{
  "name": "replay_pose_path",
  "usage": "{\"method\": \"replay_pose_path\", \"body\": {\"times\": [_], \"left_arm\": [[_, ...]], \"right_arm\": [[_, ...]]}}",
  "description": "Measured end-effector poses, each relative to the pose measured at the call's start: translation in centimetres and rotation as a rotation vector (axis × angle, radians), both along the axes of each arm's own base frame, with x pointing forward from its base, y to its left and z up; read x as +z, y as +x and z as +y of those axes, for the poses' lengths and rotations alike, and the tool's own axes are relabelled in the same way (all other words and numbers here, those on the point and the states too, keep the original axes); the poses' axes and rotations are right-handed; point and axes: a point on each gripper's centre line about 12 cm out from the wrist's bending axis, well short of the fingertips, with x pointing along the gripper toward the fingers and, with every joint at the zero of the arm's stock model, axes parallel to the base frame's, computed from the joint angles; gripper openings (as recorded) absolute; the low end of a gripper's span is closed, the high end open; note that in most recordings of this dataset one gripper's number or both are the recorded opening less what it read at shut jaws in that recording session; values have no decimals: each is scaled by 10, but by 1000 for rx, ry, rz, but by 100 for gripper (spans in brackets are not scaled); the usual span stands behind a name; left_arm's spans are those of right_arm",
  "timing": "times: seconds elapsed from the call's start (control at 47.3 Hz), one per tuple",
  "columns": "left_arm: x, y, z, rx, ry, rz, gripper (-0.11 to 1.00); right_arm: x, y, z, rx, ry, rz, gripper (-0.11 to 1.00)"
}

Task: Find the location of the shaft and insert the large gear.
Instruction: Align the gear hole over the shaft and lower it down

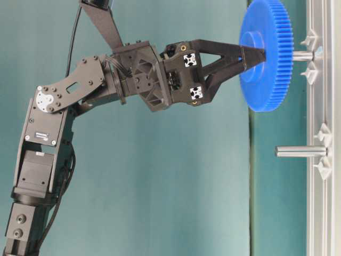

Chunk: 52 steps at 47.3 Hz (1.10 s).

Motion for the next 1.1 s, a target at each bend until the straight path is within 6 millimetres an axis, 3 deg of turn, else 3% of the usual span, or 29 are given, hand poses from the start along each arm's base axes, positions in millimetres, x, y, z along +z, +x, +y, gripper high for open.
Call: {"method": "replay_pose_path", "body": {"times": [0.697,0.824,1.099], "left_arm": [[-1,0,0,9,-3,1,71],[-1,0,0,9,-3,1,86],[-1,0,2,13,-3,1,83]], "right_arm": [[-1,0,0,0,0,2,1],[-1,0,0,0,0,2,1],[0,0,0,1,-2,-1,1]]}}
